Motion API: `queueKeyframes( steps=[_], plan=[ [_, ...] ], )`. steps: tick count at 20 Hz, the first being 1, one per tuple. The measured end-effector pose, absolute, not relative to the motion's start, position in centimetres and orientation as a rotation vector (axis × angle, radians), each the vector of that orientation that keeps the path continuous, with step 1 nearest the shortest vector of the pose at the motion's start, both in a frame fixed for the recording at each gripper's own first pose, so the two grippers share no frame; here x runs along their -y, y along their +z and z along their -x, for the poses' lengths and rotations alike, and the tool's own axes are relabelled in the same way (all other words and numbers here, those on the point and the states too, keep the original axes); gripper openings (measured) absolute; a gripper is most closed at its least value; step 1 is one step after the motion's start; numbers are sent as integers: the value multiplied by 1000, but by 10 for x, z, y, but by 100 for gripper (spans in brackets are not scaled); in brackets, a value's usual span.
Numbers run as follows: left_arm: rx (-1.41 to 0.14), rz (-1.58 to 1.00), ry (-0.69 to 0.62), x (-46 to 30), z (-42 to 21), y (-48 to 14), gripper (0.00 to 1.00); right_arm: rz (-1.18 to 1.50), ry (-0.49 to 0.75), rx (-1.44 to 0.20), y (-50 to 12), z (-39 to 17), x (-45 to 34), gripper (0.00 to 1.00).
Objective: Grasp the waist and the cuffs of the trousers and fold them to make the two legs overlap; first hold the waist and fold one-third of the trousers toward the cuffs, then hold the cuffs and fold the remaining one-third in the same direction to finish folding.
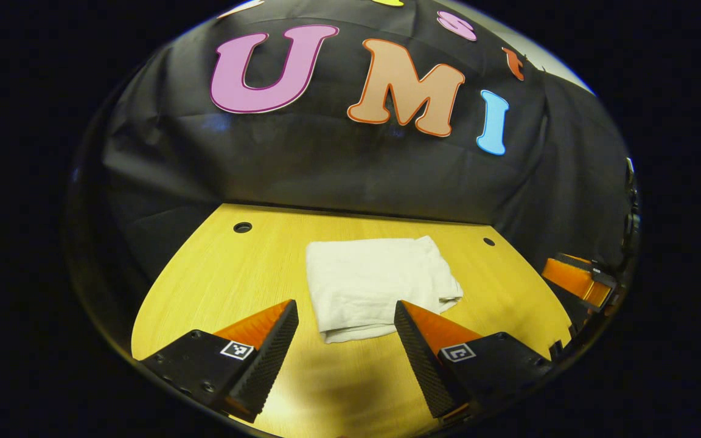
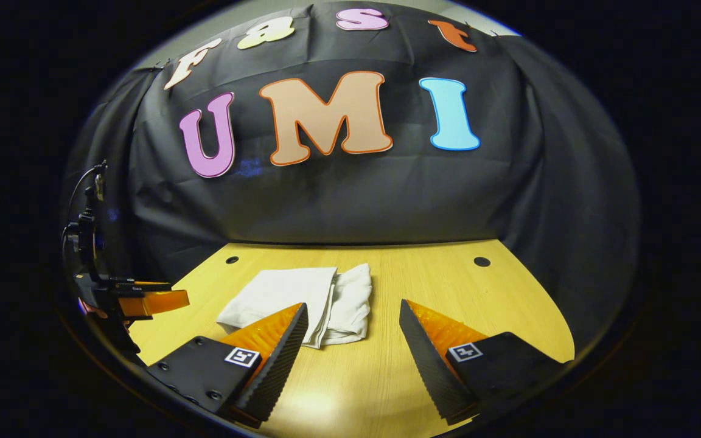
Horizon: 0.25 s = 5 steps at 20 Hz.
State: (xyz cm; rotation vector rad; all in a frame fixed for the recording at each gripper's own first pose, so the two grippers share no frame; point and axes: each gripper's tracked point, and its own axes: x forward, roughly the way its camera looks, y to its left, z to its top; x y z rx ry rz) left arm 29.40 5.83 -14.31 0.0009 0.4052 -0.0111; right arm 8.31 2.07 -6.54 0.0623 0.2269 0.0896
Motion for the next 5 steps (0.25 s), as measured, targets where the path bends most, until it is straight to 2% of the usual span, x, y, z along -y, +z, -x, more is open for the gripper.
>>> queueKeyframes(
  steps=[2,3,4,5],
  plan=[
    [-404,-8,-23,-58,-295,-143,95,-74,81,-217,-61,-81,-18,96],
    [-401,-17,-29,-55,-296,-141,99,-77,77,-213,-59,-80,-17,96],
    [-399,-27,-36,-54,-296,-140,95,-79,73,-213,-60,-81,-16,93],
    [-397,-36,-45,-52,-295,-139,95,-81,69,-215,-60,-81,-15,97]
  ],
)
